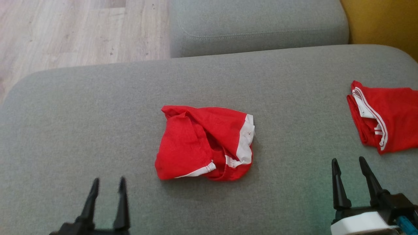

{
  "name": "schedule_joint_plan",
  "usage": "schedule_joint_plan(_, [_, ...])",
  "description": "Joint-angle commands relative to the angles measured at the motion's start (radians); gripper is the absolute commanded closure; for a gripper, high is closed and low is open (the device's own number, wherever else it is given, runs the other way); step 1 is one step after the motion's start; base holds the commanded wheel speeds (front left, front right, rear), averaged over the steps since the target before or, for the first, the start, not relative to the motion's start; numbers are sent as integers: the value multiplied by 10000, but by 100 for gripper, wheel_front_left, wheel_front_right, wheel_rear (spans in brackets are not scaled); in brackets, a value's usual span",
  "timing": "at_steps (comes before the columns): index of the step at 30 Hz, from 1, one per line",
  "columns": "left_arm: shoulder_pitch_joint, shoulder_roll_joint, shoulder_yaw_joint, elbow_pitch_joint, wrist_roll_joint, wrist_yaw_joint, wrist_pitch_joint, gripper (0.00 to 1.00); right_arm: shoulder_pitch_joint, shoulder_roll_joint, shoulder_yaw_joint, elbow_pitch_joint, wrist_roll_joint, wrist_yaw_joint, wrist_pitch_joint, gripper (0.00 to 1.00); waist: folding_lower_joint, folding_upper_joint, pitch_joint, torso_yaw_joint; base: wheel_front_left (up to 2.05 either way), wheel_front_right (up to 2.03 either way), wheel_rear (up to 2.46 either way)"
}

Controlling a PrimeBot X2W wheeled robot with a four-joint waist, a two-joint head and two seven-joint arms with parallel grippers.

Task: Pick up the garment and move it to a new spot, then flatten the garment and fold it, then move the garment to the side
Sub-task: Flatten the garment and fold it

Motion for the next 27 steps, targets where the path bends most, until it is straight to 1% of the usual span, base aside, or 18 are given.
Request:
schedule_joint_plan(1, [-485, -38, 208, -372, 59, 17, -95, 0, -358, -66, 213, -362, -47, 71, -109, 0, 0, 0, 20, -24, 0, 0, 0])
schedule_joint_plan(5, [-950, -40, -736, -956, -59, 17, -95, 0, -502, -66, 257, -497, -108, 71, -109, 0, 0, 0, 143, -162, 0, 0, 0])
schedule_joint_plan(8, [-1408, -41, -1896, -1165, -235, 17, -95, 0, -647, -66, 322, -611, -129, 71, -109, 0, 0, 0, 281, -296, 0, 0, 0])
schedule_joint_plan(11, [-2009, -37, -3117, -1053, -365, 16, 15, 0, -805, -66, 450, -720, -120, 71, -109, 0, 0, 0, 464, -473, 0, 0, 0])
schedule_joint_plan(14, [-2687, -39, -3946, -679, -580, 16, 348, 0, -965, -66, 572, -845, -92, 71, -109, 0, 0, 0, 664, -684, 0, 0, 0])
schedule_joint_plan(17, [-3188, -40, -4630, 63, -1200, 29, 923, 0, -1107, -66, 729, -931, -51, 71, -109, 0, 0, 0, 854, -946, 0, 0, 0])
schedule_joint_plan(21, [-3695, -41, -5173, 1264, -1460, 359, 1650, 0, -1305, -66, 799, -1003, 88, 71, -109, 0, 0, 0, 1043, -1340, 0, 0, 0])
schedule_joint_plan(24, [-3800, -42, -5298, 1841, -1870, 642, 1942, 0, -1370, -66, 799, -1026, 143, 71, -109, 0, 0, 0, 1154, -1549, 0, 0, 0])
schedule_joint_plan(27, [-3981, -22, -5314, 2392, -1729, 935, 2025, 0, -1398, -66, 807, -1025, 185, 71, -109, 0, 0, 0, 1215, -1683, 0, 0, 0])
